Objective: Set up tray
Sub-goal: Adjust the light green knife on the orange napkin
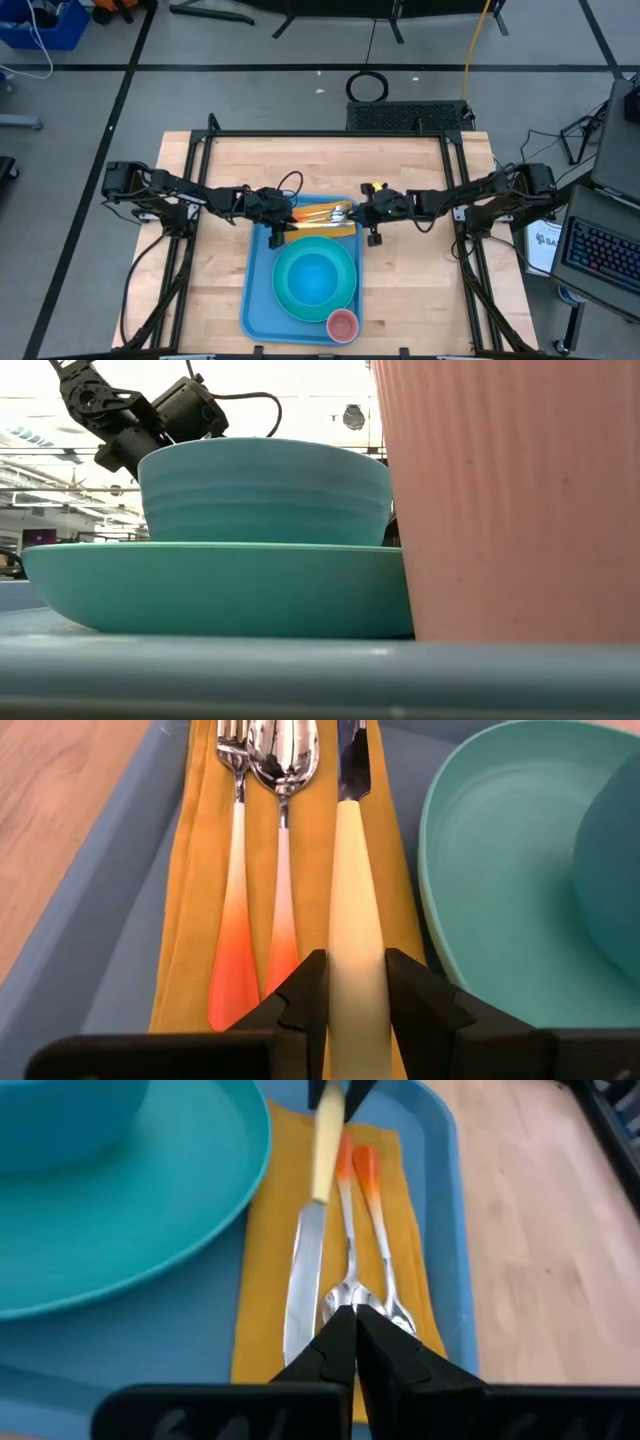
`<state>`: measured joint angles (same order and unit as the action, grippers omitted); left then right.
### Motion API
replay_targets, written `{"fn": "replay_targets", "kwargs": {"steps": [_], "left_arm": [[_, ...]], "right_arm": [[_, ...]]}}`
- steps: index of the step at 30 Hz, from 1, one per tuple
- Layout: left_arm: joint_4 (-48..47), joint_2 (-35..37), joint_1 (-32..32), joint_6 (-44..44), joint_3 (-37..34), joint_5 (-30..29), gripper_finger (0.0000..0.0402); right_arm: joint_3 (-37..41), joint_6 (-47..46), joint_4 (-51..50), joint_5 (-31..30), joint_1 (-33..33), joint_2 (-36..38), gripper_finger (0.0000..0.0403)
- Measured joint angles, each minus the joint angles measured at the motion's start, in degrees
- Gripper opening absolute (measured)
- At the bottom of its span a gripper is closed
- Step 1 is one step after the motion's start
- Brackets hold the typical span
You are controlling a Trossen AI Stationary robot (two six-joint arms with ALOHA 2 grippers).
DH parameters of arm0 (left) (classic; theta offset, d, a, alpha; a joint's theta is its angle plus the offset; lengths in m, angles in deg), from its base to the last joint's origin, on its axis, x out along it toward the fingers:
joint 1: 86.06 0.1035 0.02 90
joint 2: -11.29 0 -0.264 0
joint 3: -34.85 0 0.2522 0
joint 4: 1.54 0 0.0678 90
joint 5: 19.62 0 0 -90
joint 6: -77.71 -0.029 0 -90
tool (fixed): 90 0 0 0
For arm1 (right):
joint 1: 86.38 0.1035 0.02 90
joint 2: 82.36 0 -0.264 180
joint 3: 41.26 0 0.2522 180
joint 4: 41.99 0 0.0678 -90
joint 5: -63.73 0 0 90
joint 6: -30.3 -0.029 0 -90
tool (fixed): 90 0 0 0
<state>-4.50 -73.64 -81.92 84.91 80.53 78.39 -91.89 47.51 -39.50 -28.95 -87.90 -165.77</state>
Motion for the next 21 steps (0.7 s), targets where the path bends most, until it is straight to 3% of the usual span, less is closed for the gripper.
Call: {"fn": "replay_targets", "kwargs": {"steps": [4, 14, 21], "left_arm": [[0.4, 0.0, 0.0, 0.6, 0.0, 0.0, 0.0090], [1.7, 0.0, 0.0, 0.9, 0.0, 0.3, 0.0090], [3.0, 0.0, 0.1, 0.9, 0.0, 1.0, 0.0090]], "right_arm": [[0.0, -0.1, -0.3, -2.7, 2.4, 0.0, 0.0036], [0.0, -1.5, -2.3, -9.5, 6.3, 0.0, 0.0160], [0.8, -3.8, -2.7, -9.5, 6.9, -0.3, 0.0187]]}}
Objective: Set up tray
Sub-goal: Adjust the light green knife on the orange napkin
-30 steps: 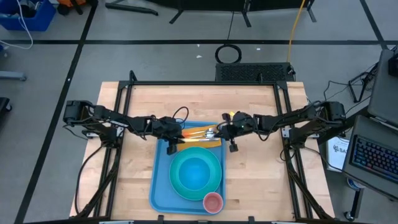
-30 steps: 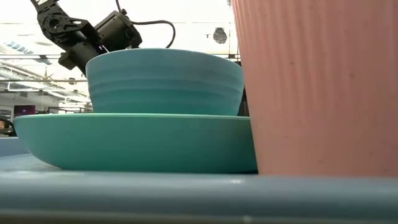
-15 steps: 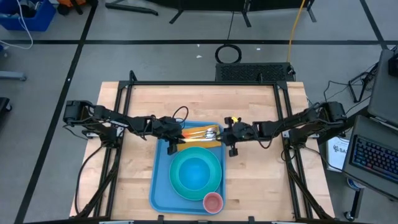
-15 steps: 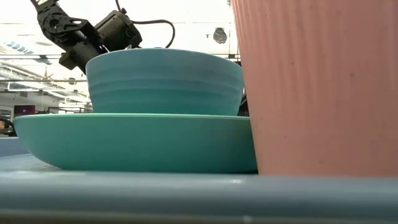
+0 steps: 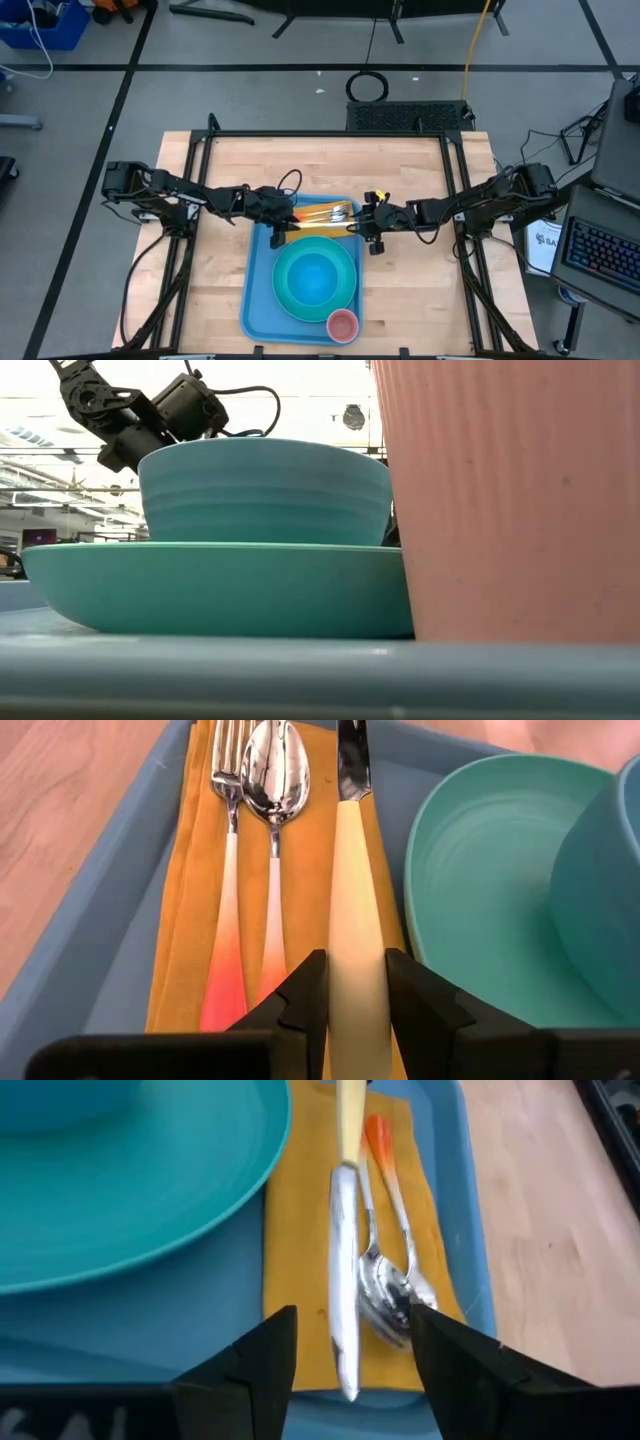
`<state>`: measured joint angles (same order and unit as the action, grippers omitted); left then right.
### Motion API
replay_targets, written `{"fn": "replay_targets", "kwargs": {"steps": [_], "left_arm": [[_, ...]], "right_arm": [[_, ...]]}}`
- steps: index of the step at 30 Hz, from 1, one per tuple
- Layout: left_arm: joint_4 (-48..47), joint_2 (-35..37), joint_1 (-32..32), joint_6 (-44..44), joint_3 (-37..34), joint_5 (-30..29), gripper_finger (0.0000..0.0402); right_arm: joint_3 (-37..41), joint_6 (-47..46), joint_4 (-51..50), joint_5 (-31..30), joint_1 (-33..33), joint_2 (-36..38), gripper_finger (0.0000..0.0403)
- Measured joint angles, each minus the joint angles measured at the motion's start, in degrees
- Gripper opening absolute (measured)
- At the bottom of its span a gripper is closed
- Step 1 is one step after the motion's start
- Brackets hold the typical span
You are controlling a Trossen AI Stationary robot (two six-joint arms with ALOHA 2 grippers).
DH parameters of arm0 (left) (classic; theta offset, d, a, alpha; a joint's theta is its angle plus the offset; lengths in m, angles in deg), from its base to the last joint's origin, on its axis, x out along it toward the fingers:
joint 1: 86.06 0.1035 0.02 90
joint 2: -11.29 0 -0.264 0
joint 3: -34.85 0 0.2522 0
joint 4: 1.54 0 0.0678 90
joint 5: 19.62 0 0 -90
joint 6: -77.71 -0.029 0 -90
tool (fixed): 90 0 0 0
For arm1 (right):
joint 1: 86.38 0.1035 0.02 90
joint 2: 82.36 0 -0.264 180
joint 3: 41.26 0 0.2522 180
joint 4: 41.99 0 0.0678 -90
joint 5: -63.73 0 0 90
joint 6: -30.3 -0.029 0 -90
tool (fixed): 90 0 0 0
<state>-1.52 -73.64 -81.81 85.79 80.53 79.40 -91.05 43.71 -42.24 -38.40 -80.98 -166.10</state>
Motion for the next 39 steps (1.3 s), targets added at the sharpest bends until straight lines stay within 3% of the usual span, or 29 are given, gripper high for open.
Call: {"fn": "replay_targets", "kwargs": {"steps": [10, 24, 39], "left_arm": [[0.3, 0.0, 0.5, 0.0, 0.0, 1.3, 0.0090], [2.8, 0.0, 0.7, 0.1, 0.0, 3.7, 0.0090], [2.7, 0.0, 0.7, 0.0, 0.0, 4.5, 0.0090]], "right_arm": [[4.0, -0.7, 6.5, -1.7, 1.5, 0.0, 0.0168], [4.1, -0.3, 6.4, -3.0, 1.5, 0.0, 0.0142], [4.1, -0.3, 6.8, -2.8, 1.5, 0.0, 0.0057]]}}
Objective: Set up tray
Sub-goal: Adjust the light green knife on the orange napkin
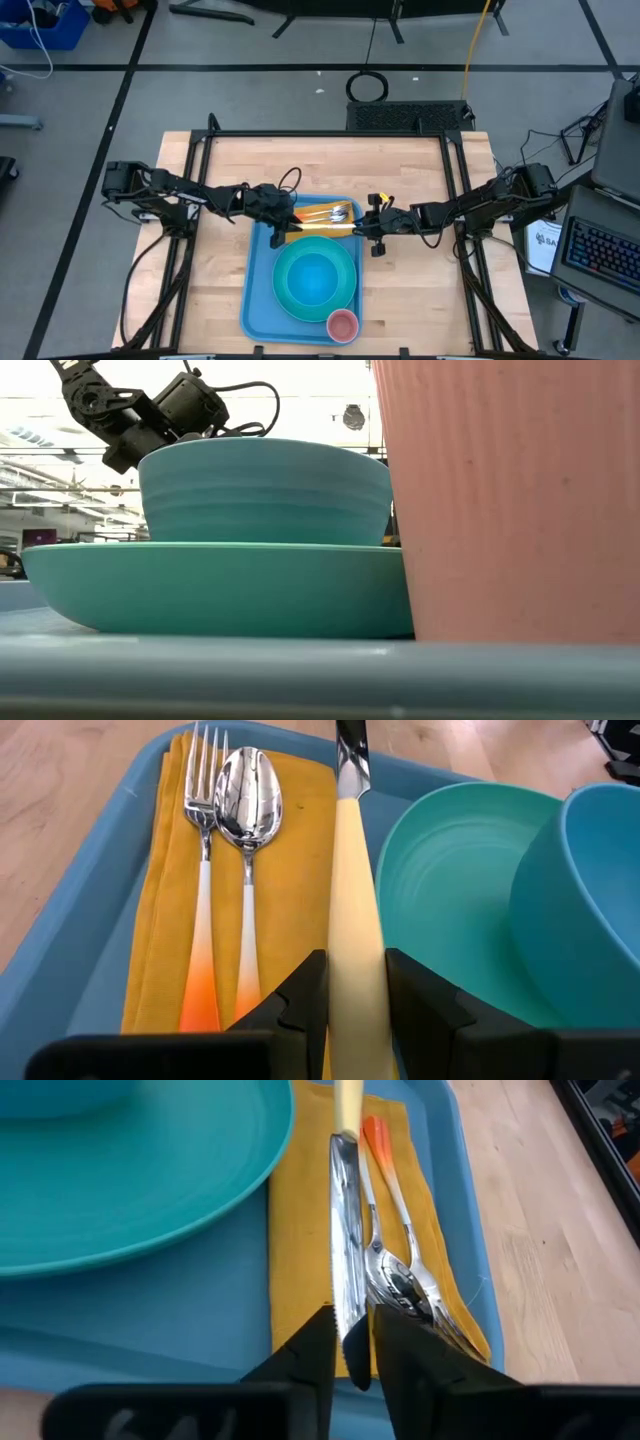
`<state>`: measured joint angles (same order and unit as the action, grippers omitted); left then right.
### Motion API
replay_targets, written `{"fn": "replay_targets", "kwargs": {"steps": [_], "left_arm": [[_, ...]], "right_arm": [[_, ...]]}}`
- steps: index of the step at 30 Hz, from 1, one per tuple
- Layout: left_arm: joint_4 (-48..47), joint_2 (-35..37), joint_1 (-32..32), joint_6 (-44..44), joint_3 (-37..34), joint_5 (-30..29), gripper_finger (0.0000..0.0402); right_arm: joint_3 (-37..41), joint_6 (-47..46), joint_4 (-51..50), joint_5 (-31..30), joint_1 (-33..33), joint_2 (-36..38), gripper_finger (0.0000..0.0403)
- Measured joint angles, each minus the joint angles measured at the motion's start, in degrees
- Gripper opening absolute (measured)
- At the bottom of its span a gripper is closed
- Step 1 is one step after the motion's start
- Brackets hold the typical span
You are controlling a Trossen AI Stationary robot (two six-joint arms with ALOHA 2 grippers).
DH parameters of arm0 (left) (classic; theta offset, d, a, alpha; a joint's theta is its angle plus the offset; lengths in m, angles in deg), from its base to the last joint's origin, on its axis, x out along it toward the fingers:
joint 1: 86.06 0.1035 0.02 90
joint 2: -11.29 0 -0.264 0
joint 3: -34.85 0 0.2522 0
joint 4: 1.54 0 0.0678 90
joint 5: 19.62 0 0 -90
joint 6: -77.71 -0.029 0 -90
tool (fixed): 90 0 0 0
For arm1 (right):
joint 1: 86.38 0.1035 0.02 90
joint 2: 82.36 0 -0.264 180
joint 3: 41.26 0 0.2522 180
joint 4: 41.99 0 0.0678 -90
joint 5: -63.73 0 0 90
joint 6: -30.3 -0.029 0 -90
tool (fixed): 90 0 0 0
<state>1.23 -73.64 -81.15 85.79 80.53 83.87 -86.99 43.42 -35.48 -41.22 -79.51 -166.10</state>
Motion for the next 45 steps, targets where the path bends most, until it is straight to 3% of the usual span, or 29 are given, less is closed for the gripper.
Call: {"fn": "replay_targets", "kwargs": {"steps": [8, 34, 45], "left_arm": [[-0.4, 0.0, 0.0, 0.1, 0.0, 0.3, 0.0090], [-0.5, 0.0, 0.0, 3.0, 0.0, 1.7, 0.0091], [1.4, 0.0, 0.0, 4.6, 0.0, 1.0, 0.0122]], "right_arm": [[0.0, 0.4, 0.8, 0.0, 0.0, 0.0, 0.0028], [0.1, -1.7, 1.3, 3.2, 0.0, 0.0, 0.0026], [0.0, -2.3, 3.5, 6.4, -0.8, 0.1, 0.0007]]}}
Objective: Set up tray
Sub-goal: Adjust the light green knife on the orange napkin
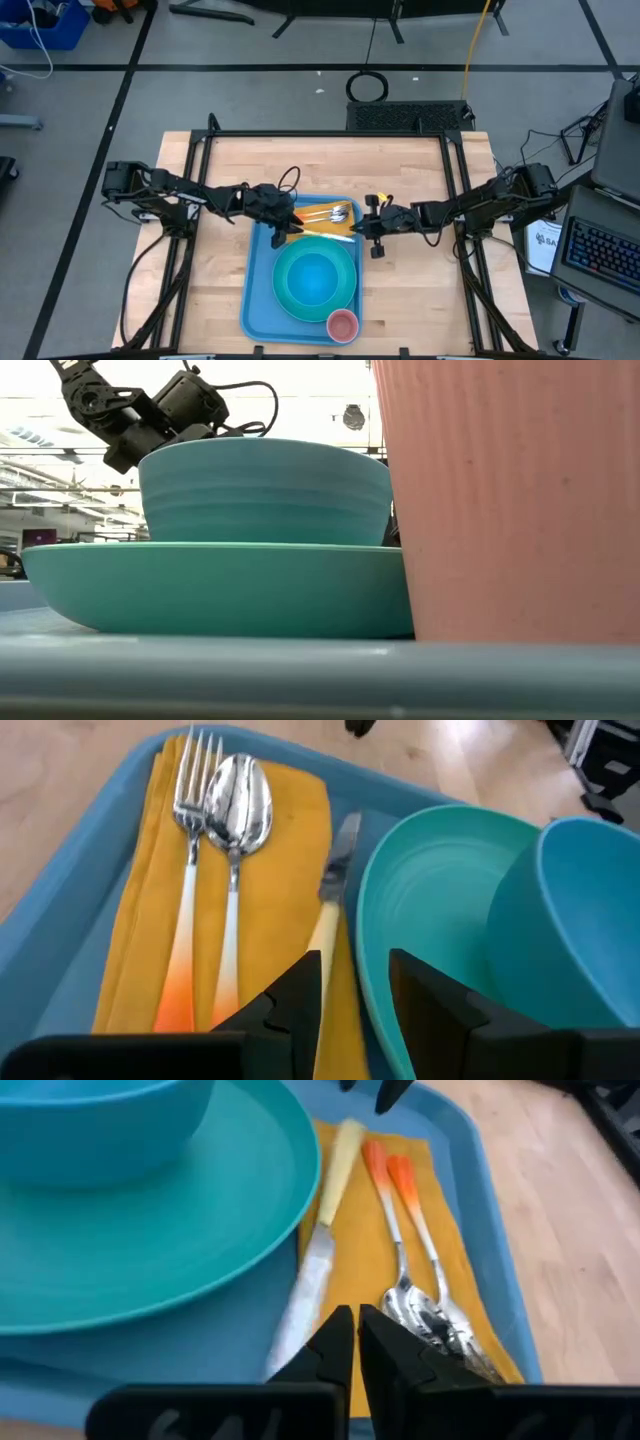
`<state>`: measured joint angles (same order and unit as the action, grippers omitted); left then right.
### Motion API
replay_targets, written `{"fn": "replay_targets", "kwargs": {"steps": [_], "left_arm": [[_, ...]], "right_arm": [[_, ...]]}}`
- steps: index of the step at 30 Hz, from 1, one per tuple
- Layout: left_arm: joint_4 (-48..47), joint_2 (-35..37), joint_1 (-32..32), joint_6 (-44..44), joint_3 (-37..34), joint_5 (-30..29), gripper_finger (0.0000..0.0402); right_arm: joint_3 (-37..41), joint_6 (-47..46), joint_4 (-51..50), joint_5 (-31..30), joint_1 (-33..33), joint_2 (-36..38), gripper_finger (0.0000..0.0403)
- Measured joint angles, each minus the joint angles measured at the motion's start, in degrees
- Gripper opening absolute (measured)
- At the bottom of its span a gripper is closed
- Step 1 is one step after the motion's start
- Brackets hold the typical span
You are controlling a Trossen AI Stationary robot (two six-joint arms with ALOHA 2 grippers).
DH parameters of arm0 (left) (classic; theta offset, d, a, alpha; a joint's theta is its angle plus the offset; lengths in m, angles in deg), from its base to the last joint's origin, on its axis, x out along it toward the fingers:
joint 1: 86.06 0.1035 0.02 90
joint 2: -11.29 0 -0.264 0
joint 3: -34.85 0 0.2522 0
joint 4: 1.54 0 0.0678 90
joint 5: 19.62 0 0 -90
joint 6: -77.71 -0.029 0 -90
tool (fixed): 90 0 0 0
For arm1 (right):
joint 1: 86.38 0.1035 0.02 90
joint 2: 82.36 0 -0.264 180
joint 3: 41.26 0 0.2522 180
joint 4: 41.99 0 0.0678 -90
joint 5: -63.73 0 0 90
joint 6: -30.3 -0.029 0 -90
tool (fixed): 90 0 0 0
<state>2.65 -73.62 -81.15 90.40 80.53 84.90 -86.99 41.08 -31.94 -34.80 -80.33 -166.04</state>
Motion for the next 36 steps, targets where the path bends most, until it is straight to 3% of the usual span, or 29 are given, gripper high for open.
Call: {"fn": "replay_targets", "kwargs": {"steps": [11, 16, 22, 29, 36], "left_arm": [[-0.5, 0.0, -0.1, -0.7, 0.0, 1.4, 0.0108], [-6.8, 0.0, -0.2, -11.0, 0.0, 6.0, 0.0097], [-8.3, 0.0, -0.5, -14.6, 0.0, 3.3, 0.0106], [-11.3, 0.0, -1.4, -20.2, 0.0, -5.0, 0.0119], [-11.7, -0.6, -1.6, -21.3, 0.0, -6.6, 0.0137]], "right_arm": [[0.0, -0.5, -0.1, 1.2, -1.2, 0.0, 0.0002], [0.0, 0.9, 0.0, 0.8, -1.7, 0.0, 0.0003], [0.0, 0.0, 0.0, 1.0, -2.8, 0.0, 0.0003], [0.0, 0.5, 1.4, 1.1, -2.8, 0.0, 0.0004], [0.0, 0.4, 1.7, 1.1, -3.4, 0.0, 0.0004]]}}
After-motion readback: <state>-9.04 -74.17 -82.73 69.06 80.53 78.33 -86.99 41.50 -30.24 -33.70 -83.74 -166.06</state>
